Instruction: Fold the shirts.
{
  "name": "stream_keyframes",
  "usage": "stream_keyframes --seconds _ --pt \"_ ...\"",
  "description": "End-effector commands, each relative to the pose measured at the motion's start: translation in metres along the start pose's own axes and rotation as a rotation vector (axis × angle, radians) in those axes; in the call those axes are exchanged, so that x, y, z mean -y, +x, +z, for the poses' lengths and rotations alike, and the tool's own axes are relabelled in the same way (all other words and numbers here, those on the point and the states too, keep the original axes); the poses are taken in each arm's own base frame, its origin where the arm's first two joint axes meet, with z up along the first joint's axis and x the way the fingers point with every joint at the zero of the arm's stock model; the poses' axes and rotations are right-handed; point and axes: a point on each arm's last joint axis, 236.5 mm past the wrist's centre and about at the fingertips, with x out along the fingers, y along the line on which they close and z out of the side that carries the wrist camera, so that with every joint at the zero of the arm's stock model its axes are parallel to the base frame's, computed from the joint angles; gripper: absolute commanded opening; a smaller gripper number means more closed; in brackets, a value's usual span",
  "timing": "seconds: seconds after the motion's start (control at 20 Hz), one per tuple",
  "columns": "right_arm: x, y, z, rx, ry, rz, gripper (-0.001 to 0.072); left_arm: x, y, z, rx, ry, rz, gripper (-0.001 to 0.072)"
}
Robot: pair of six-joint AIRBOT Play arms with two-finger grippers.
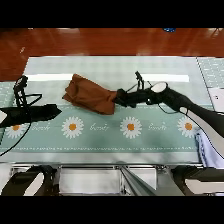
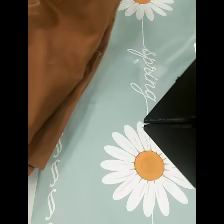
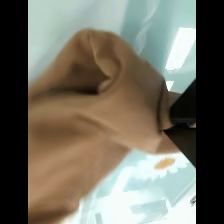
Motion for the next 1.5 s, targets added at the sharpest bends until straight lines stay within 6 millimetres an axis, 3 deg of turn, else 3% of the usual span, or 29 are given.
stream_keyframes --seconds 0.0,0.15,0.3,0.4,0.5,0.75,0.9,1.0,1.15,1.35,1.45 --pt "-0.048 -0.022 0.029 0.018 -0.175 -0.023 0.0021 -0.001 0.0 0.0 -0.001 0.014 0.003 0.0021" --pt "-0.103 -0.073 0.074 0.113 -0.349 -0.09 0.0021 -0.001 0.0 0.0 -0.001 0.015 0.004 0.0021" --pt "-0.148 -0.147 0.12 0.261 -0.425 -0.105 0.0021 -0.006 0.004 -0.007 -0.017 0.01 0.013 0.0021" --pt "-0.16 -0.199 0.142 0.344 -0.431 -0.107 0.0021 -0.009 0.009 -0.015 -0.039 0.0 0.017 0.0021" --pt "-0.156 -0.246 0.157 0.409 -0.41 -0.129 0.0021 -0.012 0.013 -0.026 -0.07 -0.012 0.017 0.0021" --pt "-0.106 -0.385 0.17 0.613 -0.275 -0.24 0.0021 -0.01 0.012 -0.04 -0.13 -0.013 0.009 0.0021" --pt "-0.07 -0.463 0.16 0.736 -0.157 -0.318 0.0021 -0.009 0.012 -0.04 -0.129 -0.015 0.006 0.0021" --pt "-0.043 -0.502 0.145 0.782 -0.061 -0.371 0.0021 -0.009 0.012 -0.04 -0.129 -0.015 0.006 0.0021" --pt "0.001 -0.538 0.115 0.787 0.127 -0.445 0.0019 -0.009 0.012 -0.04 -0.127 -0.014 0.006 0.0021" --pt "0.054 -0.558 0.059 0.755 0.353 -0.588 0.0019 -0.01 0.013 -0.032 -0.097 -0.007 0.008 0.0021" --pt "0.076 -0.559 0.025 0.722 0.464 -0.64 0.0019 -0.01 0.013 -0.025 -0.067 0.005 0.009 0.0021"
